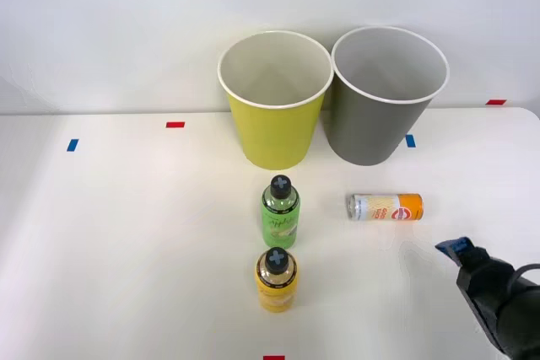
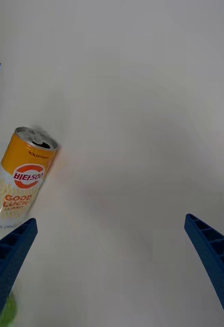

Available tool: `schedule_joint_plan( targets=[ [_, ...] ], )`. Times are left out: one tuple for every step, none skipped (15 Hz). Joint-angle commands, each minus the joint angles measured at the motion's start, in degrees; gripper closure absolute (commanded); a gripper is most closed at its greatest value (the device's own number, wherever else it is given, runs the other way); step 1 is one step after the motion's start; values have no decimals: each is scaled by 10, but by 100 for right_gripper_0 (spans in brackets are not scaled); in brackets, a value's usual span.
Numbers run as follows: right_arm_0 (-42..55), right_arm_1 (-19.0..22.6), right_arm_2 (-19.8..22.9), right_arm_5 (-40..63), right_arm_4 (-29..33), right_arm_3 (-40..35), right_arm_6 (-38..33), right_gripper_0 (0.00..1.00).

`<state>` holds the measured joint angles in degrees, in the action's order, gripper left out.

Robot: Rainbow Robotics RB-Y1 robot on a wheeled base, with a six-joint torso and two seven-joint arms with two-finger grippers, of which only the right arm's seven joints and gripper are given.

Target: Put cans in the gray bin, plastic bottles in the light green bin

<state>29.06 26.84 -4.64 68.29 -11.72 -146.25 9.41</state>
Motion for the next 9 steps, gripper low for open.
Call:
schedule_joint_plan(
  targets=[
    [-78,37,0,84,-59,0,-102,0],
    [-96,45,0,103,-71,1,-130,0],
    [-127,57,0,131,-95,2,-165,0],
    [-148,63,-1,151,-111,5,-192,0],
    [-171,68,-2,161,-128,15,-212,0],
    [-202,73,-7,161,-146,44,-229,0],
    [-227,75,-15,161,-146,70,-231,0],
    [-243,75,-23,161,-139,87,-231,0],
    [-263,74,-29,161,-134,105,-233,0]
  ],
)
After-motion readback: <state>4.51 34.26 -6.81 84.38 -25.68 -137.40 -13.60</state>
